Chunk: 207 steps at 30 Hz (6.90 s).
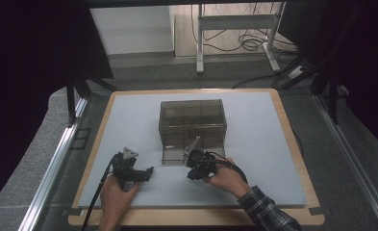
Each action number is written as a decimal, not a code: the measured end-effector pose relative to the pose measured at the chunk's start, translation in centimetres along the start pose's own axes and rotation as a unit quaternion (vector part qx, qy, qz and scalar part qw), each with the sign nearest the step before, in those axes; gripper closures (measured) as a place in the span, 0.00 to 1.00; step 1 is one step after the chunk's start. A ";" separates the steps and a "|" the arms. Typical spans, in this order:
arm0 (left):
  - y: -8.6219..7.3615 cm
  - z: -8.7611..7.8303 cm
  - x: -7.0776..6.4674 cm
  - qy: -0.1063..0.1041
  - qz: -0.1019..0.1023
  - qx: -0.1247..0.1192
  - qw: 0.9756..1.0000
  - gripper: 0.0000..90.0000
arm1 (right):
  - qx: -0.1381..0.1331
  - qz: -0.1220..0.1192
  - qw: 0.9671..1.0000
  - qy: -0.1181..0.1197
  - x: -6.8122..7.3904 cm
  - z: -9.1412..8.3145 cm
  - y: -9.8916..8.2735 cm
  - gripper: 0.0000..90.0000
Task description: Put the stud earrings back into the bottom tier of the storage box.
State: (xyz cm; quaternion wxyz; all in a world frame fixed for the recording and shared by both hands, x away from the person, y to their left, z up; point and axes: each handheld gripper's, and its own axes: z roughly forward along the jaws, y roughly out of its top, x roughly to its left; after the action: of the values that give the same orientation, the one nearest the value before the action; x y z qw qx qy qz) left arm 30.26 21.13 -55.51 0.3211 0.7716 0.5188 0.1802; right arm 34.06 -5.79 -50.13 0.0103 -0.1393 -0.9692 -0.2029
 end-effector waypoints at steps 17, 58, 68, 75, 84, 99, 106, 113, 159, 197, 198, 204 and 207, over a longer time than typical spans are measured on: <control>0.0 0.0 0.0 0.000 0.000 0.000 1.000 0.00 | 0.007 -0.009 1.000 -0.024 0.5 0.7 0.0 0.95; 0.0 0.0 0.0 0.000 0.002 0.000 1.000 0.00 | -0.032 0.014 0.998 -0.046 -2.9 -4.1 1.7 0.94; 0.0 0.0 0.0 0.000 0.002 0.000 1.000 0.00 | -0.039 0.028 0.997 -0.058 -4.8 -3.3 2.4 0.94; 0.0 0.0 0.0 0.000 0.003 0.002 1.000 0.00 | -0.039 0.031 0.996 -0.069 -5.8 -1.9 3.0 0.94; 0.0 0.0 0.0 -0.001 0.002 0.002 1.000 0.00 | -0.038 0.041 0.996 -0.076 -6.9 -0.1 3.0 0.94; 0.0 0.0 0.0 -0.001 0.002 0.002 1.000 0.00 | -0.037 0.046 0.995 -0.075 -7.4 0.7 3.1 0.89; 0.0 0.0 0.0 -0.001 0.002 0.002 1.000 0.00 | -0.044 0.049 0.995 -0.071 -7.4 0.2 3.1 0.89; 0.0 0.0 0.0 -0.001 0.002 0.002 1.000 0.00 | -0.050 0.050 0.995 -0.066 -7.2 0.0 2.9 0.84; 0.0 0.0 0.0 0.000 0.002 0.001 1.000 0.00 | -0.098 0.051 0.991 -0.079 -4.7 -2.1 1.0 0.40; 0.0 0.0 0.0 0.000 -0.002 0.000 1.000 0.00 | -0.140 0.036 0.984 -0.103 -1.8 -3.7 -2.5 0.15; 0.0 0.0 0.0 0.000 -0.002 0.000 1.000 0.00 | -0.140 0.036 0.984 -0.103 -1.8 -3.7 -2.5 0.15; 0.0 0.0 0.0 0.000 -0.002 0.000 1.000 0.00 | -0.141 0.035 0.984 -0.106 -1.6 -3.5 -3.3 0.13; 0.0 0.0 0.0 0.000 -0.002 0.000 1.000 0.00 | -0.142 0.034 0.984 -0.106 -1.5 -3.5 -3.8 0.12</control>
State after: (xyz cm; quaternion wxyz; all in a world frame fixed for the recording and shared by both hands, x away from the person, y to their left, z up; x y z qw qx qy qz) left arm 30.26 21.10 -55.50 0.3214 0.7706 0.5201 0.1798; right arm 34.32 -10.86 -48.50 -0.1060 -0.1927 -0.9210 -0.3217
